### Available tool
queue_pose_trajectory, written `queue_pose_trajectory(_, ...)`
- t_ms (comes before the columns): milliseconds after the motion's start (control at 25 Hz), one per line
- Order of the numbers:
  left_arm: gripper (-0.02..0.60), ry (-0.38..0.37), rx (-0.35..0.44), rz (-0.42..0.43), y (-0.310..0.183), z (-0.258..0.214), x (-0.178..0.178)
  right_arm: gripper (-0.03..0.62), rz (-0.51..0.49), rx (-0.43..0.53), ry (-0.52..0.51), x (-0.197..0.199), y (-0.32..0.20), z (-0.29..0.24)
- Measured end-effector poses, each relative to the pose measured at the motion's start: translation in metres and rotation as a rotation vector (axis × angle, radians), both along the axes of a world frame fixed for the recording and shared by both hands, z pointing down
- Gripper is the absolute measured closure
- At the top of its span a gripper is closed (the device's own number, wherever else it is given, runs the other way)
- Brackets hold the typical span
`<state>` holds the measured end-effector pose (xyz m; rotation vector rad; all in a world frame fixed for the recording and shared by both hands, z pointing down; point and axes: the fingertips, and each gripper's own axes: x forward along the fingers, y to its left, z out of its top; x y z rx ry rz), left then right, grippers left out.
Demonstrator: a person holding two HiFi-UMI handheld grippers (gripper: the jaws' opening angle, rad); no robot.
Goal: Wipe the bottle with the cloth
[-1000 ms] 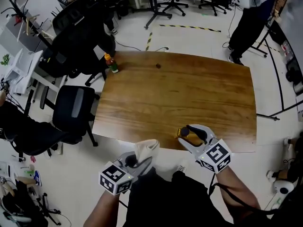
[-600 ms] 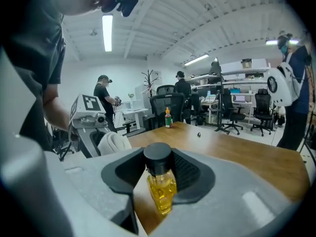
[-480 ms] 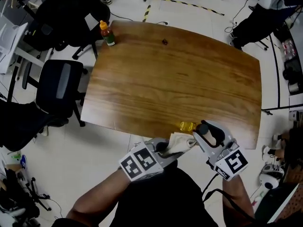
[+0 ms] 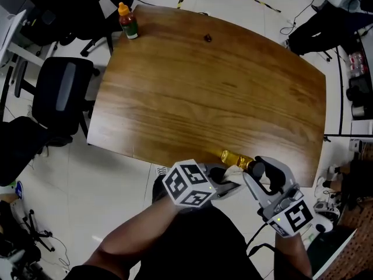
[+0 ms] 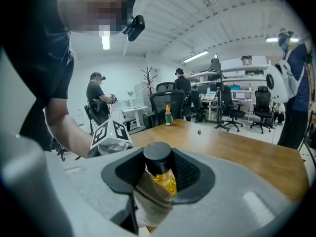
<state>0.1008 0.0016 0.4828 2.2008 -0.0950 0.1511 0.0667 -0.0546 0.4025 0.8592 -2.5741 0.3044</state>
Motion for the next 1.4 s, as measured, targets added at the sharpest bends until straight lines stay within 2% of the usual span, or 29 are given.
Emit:
queue_pose_trajectory(160,0.479,0.061,-0.160,-0.033,-0.004,0.006,0.003,0.445,0.016,-0.005,-0.015,0.000,-0.002,-0.003)
queue_pose_trajectory(360,0.479,0.007,-0.351,-0.088,-0.005,0.052,0.001,0.447,0.016,0.003,-0.002,0.001,-0.003,-0.002)
queue_pose_trajectory(520,0.481,0.085,-0.609,-0.139,0.000,0.070,0.003,0.445,0.017,0.006,-0.018,-0.002,-0.004,-0.005)
queue_pose_trajectory(720,0.482,0.171,-0.811,-0.166,-0.002,0.071,0.007,0.447,0.045,-0.017,-0.036,-0.001,-0.007,-0.006)
queue_pose_trajectory(760,0.482,0.170,-0.818,-0.168,-0.003,0.071,0.007,0.447,0.047,-0.015,-0.048,-0.002,-0.009,-0.008)
queue_pose_trajectory(800,0.482,0.145,-0.784,-0.166,-0.002,0.071,0.006,0.447,0.046,-0.012,-0.048,-0.001,-0.010,-0.008)
queue_pose_trajectory(840,0.482,0.099,-0.715,-0.160,-0.001,0.072,0.004,0.447,0.043,-0.012,-0.038,0.001,-0.009,-0.006)
queue_pose_trajectory(960,0.480,-0.074,-0.407,-0.121,0.005,0.066,-0.012,0.447,0.028,-0.012,-0.022,0.002,-0.007,-0.003)
queue_pose_trajectory(1000,0.479,-0.105,-0.301,-0.113,0.006,0.057,-0.019,0.447,0.023,-0.011,-0.020,0.001,-0.007,-0.003)
queue_pose_trajectory(1080,0.479,-0.098,-0.151,-0.141,0.004,0.035,-0.036,0.447,0.022,-0.014,-0.026,-0.003,-0.007,-0.003)
queue_pose_trajectory(1120,0.479,-0.063,-0.118,-0.186,-0.001,0.022,-0.045,0.447,0.023,-0.012,-0.028,-0.003,-0.008,-0.003)
queue_pose_trajectory(1200,0.479,0.057,-0.138,-0.312,-0.017,-0.003,-0.066,0.447,0.029,0.001,-0.022,0.000,-0.010,-0.002)
queue_pose_trajectory(1280,0.479,0.214,-0.242,-0.424,-0.038,-0.024,-0.084,0.447,0.034,0.013,-0.019,0.003,-0.012,-0.002)
queue_pose_trajectory(1360,0.480,0.339,-0.346,-0.472,-0.058,-0.035,-0.093,0.445,0.031,0.018,-0.018,0.002,-0.011,-0.002)
queue_pose_trajectory(1400,0.480,0.376,-0.379,-0.457,-0.064,-0.037,-0.094,0.446,0.030,0.013,-0.012,0.002,-0.010,0.000)
